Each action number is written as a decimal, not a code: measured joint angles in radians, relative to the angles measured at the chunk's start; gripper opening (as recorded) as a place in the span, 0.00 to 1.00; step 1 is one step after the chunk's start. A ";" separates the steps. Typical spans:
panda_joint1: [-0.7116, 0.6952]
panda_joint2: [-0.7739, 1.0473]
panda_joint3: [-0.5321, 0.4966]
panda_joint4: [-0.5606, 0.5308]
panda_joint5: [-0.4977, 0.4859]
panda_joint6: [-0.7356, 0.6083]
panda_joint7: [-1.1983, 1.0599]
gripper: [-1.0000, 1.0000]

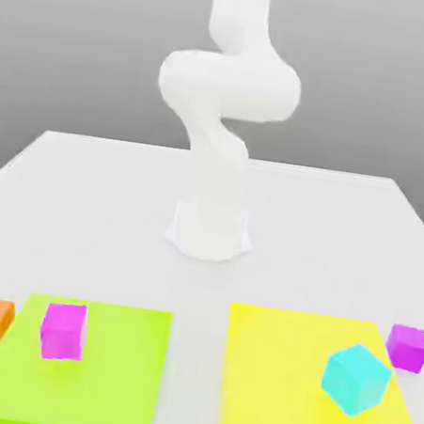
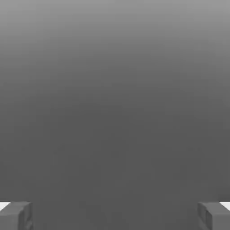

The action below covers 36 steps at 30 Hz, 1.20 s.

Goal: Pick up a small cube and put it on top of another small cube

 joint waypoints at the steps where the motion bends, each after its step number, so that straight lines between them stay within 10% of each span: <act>1: -0.027 0.039 0.000 -0.009 -0.004 0.017 0.038 0.50; 17: -0.348 0.622 -0.099 -0.135 -0.036 0.264 0.578 0.50; 29: -0.505 1.060 -0.112 -0.172 0.141 0.501 0.711 0.50; 30: -0.515 1.093 -0.100 -0.166 0.149 0.527 0.705 0.00; 36: -0.520 1.109 -0.094 -0.163 0.152 0.543 0.703 0.00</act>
